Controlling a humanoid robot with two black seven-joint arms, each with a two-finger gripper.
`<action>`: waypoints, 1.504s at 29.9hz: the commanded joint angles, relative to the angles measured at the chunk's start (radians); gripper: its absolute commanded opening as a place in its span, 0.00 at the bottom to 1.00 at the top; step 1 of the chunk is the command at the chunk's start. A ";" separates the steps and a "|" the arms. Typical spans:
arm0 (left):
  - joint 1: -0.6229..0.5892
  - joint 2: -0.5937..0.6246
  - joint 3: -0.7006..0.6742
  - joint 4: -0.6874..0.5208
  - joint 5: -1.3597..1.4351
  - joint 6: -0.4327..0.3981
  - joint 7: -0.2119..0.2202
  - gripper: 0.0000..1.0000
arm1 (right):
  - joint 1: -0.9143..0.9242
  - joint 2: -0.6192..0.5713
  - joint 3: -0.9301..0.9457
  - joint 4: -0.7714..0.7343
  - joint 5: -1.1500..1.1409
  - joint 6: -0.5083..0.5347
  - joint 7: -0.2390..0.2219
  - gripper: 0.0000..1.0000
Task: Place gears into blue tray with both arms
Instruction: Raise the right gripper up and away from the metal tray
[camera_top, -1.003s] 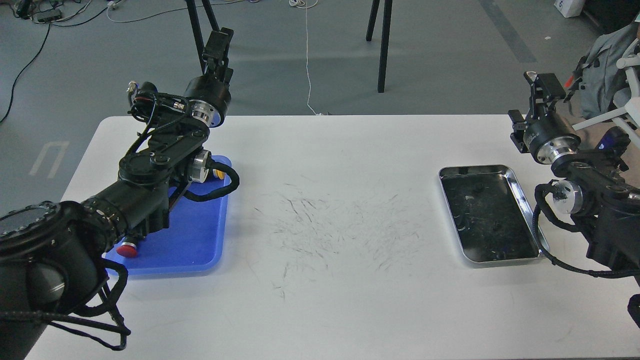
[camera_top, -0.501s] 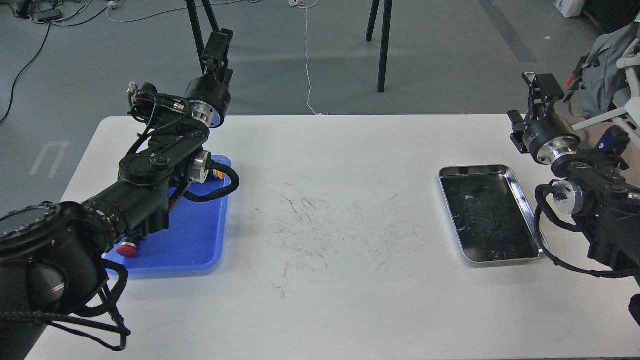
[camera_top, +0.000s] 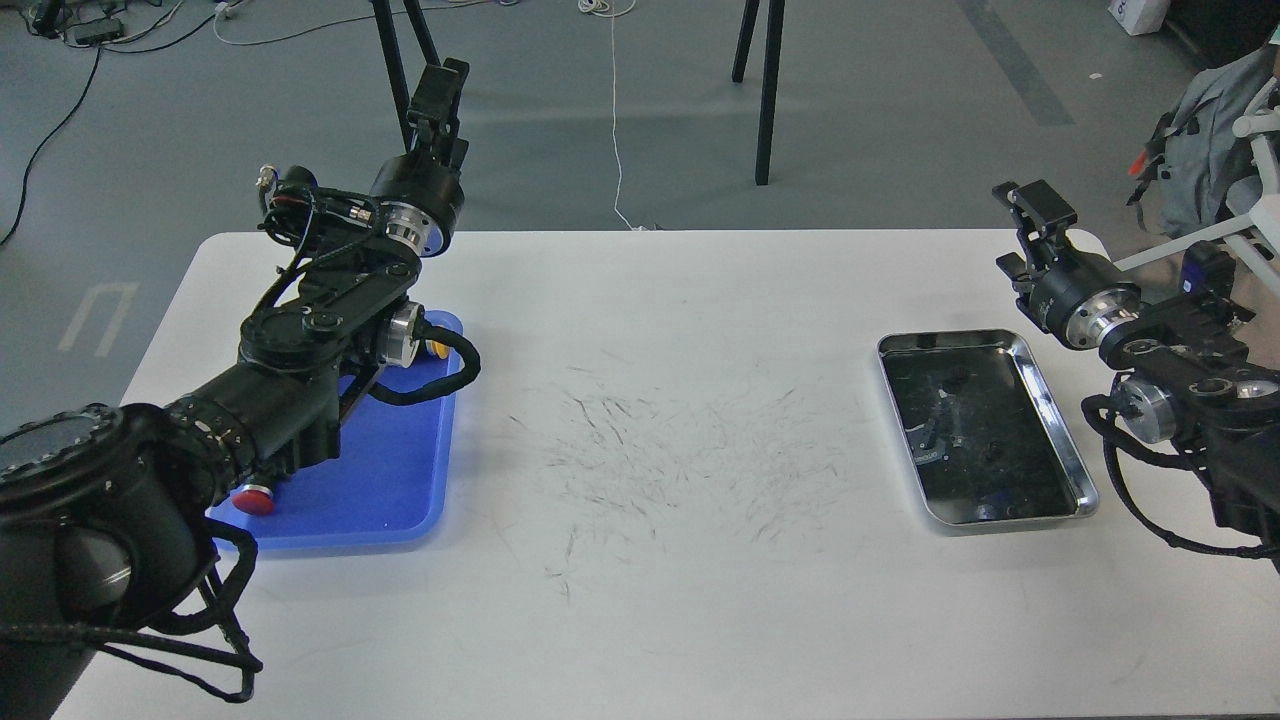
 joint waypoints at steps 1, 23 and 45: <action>0.000 0.000 0.000 0.000 0.000 0.000 0.000 1.00 | 0.023 -0.007 -0.058 0.002 -0.016 0.001 0.000 0.98; 0.001 -0.001 0.002 0.000 0.000 -0.005 0.000 1.00 | 0.083 -0.016 -0.026 0.002 -0.050 0.015 0.000 0.98; 0.002 -0.011 0.005 0.000 0.002 -0.005 0.000 1.00 | 0.186 -0.133 0.021 0.006 -0.272 0.109 0.000 0.98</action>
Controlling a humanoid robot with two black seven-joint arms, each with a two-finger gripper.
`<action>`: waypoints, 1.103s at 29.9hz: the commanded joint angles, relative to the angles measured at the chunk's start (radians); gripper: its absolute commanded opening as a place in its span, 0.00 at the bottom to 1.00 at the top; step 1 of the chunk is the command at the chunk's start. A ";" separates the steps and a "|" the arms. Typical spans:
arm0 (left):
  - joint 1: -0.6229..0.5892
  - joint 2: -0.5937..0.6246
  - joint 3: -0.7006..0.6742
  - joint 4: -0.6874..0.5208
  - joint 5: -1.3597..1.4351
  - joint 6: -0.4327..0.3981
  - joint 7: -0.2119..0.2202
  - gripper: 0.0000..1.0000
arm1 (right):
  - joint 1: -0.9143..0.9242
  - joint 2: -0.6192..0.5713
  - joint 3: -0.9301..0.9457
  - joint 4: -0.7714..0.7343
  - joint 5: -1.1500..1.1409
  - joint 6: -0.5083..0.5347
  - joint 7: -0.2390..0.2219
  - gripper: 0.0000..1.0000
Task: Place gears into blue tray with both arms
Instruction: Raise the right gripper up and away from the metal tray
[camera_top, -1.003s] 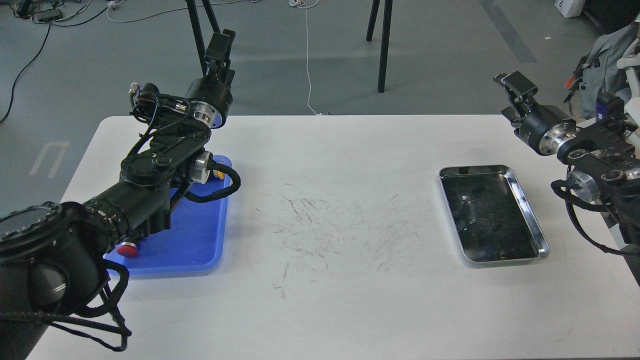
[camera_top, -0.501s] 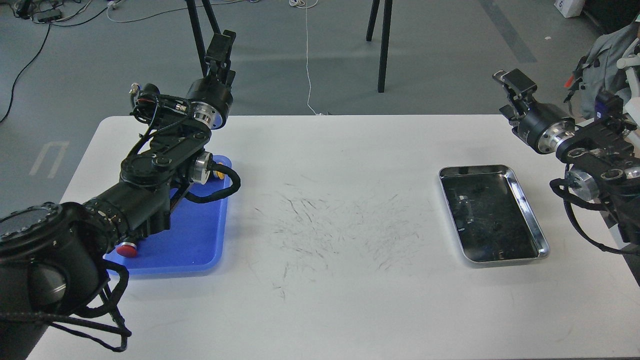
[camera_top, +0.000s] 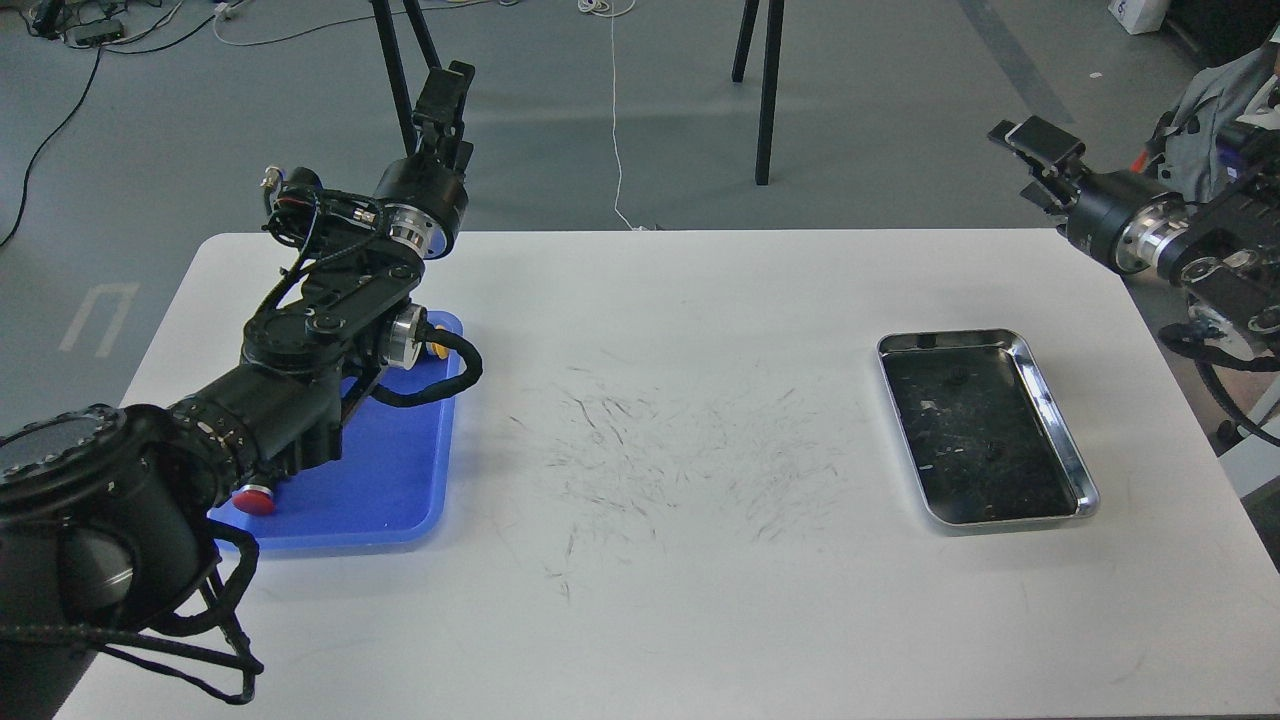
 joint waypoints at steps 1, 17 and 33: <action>-0.002 -0.010 0.001 0.000 0.000 0.001 0.000 1.00 | -0.009 -0.029 0.104 0.001 0.004 0.003 0.000 0.98; 0.000 -0.026 0.001 0.002 0.001 0.002 0.000 1.00 | 0.012 -0.029 -0.114 0.018 -0.114 0.018 0.000 0.98; -0.002 -0.028 0.004 0.002 0.006 0.002 0.000 1.00 | 0.038 -0.027 -0.190 0.092 -0.547 0.018 0.000 0.98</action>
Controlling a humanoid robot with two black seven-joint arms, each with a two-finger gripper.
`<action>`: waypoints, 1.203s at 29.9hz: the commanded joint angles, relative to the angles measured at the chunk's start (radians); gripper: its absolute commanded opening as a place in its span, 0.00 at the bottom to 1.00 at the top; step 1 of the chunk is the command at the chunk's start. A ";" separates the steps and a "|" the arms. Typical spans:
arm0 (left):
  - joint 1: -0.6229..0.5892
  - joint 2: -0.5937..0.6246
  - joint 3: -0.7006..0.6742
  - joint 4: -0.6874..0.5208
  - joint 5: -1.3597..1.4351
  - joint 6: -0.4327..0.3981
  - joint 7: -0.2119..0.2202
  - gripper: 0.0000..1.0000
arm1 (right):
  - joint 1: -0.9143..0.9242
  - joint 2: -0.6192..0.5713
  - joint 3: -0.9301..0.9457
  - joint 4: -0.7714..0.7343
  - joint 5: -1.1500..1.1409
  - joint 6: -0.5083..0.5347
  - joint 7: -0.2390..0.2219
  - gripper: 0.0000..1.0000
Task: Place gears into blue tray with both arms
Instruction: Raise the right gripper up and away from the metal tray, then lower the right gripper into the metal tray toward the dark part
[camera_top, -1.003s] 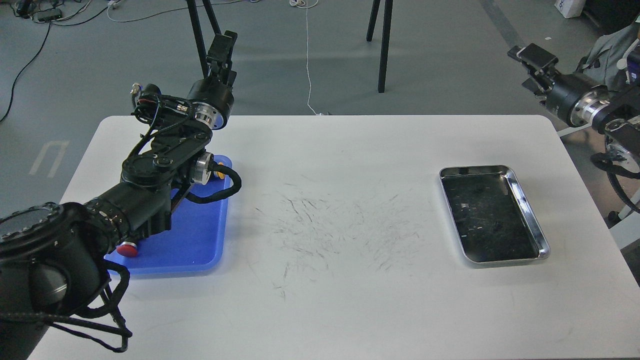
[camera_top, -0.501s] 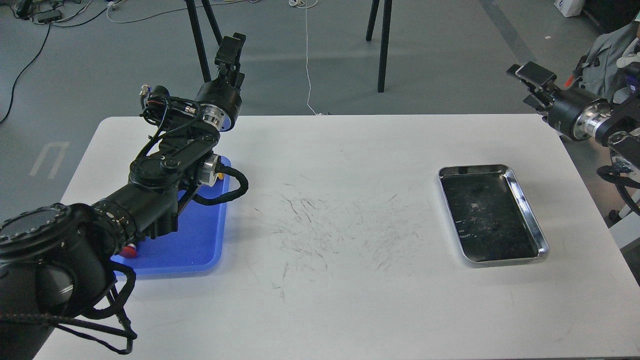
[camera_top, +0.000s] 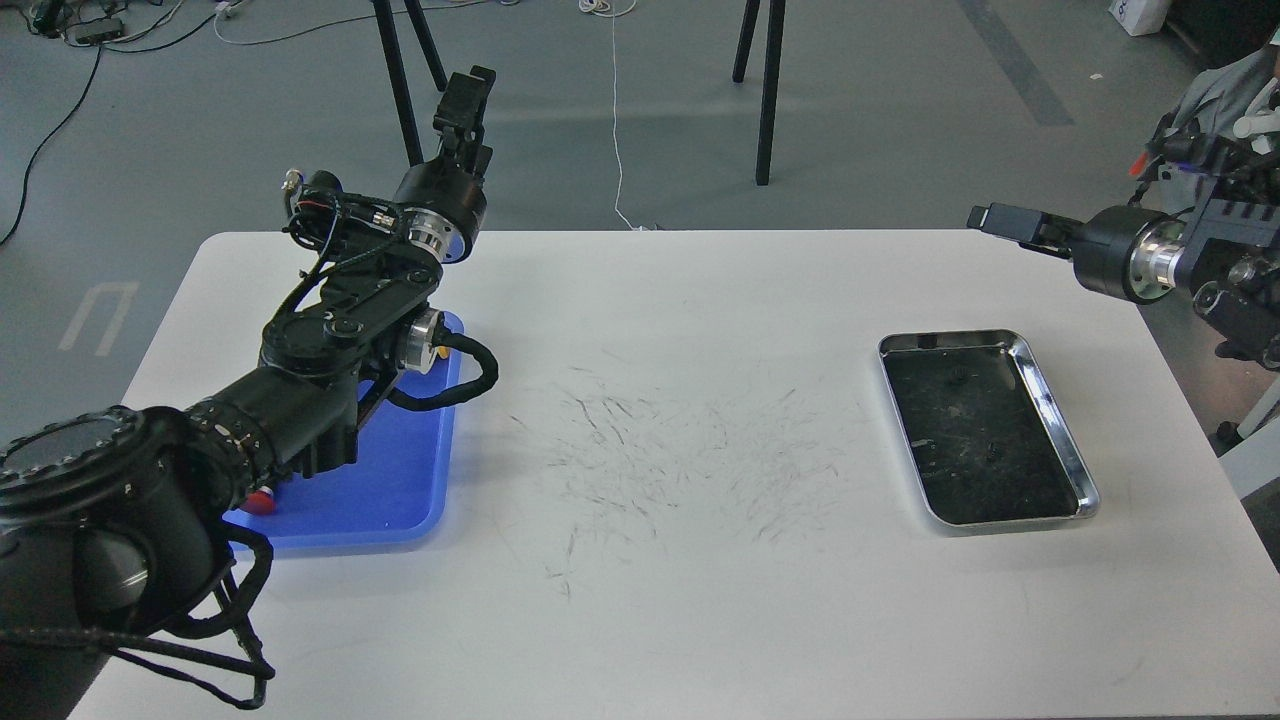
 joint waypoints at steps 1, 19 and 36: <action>0.000 0.000 0.001 0.000 0.001 0.000 0.000 1.00 | -0.005 0.002 -0.024 0.019 -0.080 0.000 0.000 0.98; 0.002 -0.001 0.002 0.000 0.001 0.000 0.000 1.00 | -0.057 0.020 -0.123 0.025 -0.084 -0.005 0.000 0.98; 0.002 -0.001 0.002 0.000 0.001 0.000 0.000 1.00 | -0.134 0.066 -0.110 0.008 -0.080 -0.020 0.000 0.92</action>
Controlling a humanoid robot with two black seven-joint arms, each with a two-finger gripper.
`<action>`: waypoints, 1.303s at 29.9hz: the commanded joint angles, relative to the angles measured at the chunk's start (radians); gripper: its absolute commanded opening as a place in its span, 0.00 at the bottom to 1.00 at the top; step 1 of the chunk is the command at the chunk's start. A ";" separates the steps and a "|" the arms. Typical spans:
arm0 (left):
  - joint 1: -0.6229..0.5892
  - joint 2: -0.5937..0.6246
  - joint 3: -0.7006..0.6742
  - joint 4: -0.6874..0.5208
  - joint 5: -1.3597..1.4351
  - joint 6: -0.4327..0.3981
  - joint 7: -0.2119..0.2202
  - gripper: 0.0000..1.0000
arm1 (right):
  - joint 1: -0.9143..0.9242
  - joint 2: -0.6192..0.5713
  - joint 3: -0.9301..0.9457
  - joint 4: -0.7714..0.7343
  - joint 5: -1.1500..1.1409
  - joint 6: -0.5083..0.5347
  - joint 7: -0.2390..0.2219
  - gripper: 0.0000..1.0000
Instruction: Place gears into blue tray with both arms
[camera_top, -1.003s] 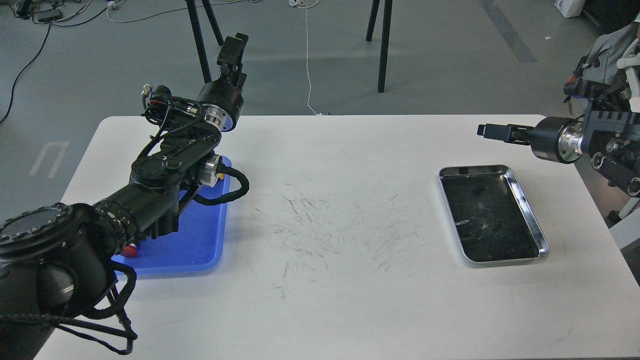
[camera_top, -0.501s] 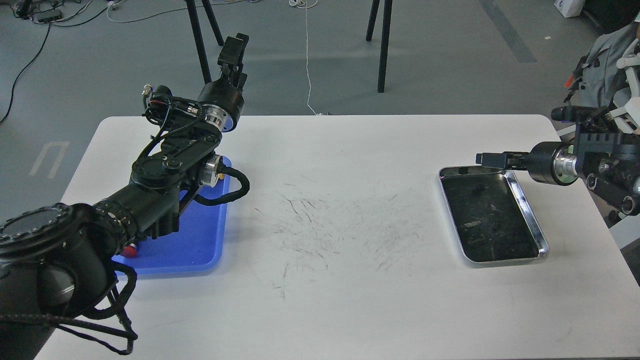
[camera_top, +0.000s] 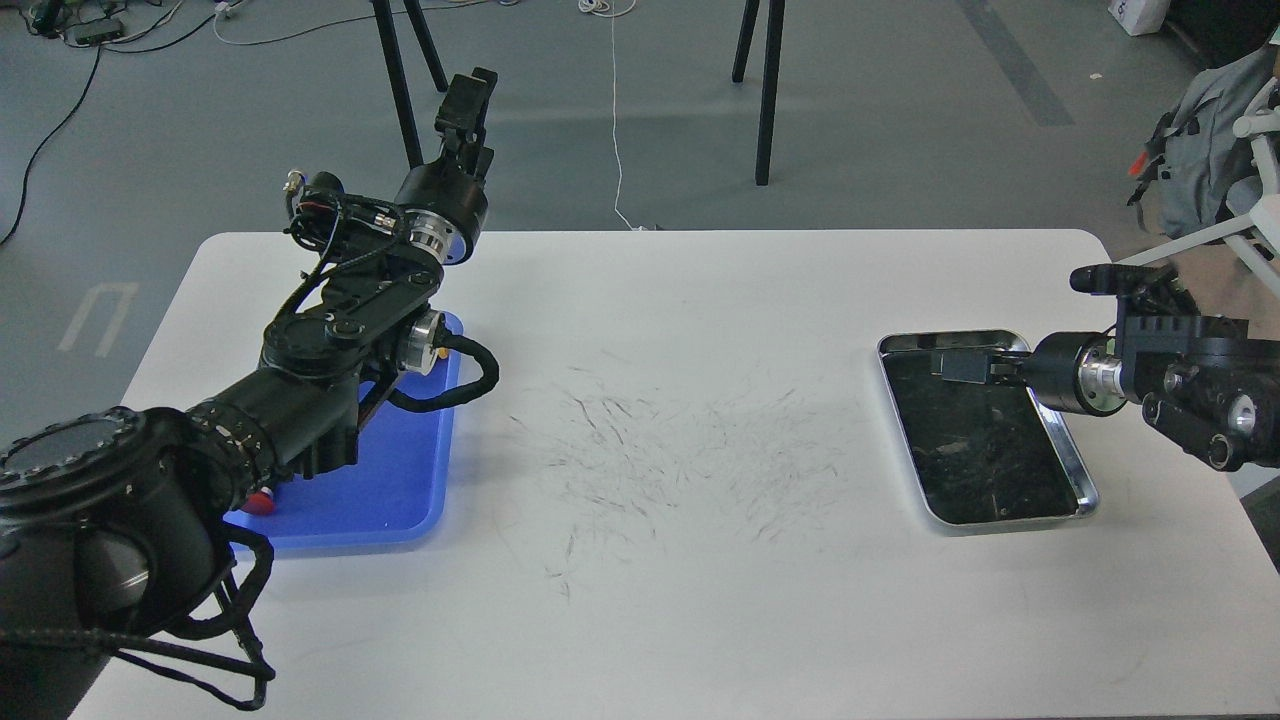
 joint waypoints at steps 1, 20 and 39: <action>0.000 0.000 0.000 0.000 0.000 0.000 0.000 1.00 | -0.003 0.005 0.003 -0.002 0.005 -0.002 0.000 0.91; 0.000 0.000 0.000 0.000 0.000 0.000 0.000 1.00 | -0.035 0.054 0.003 -0.079 0.011 0.000 0.000 0.72; 0.000 0.002 0.002 0.000 0.001 -0.003 0.000 1.00 | -0.062 0.097 0.002 -0.142 0.012 0.001 0.000 0.59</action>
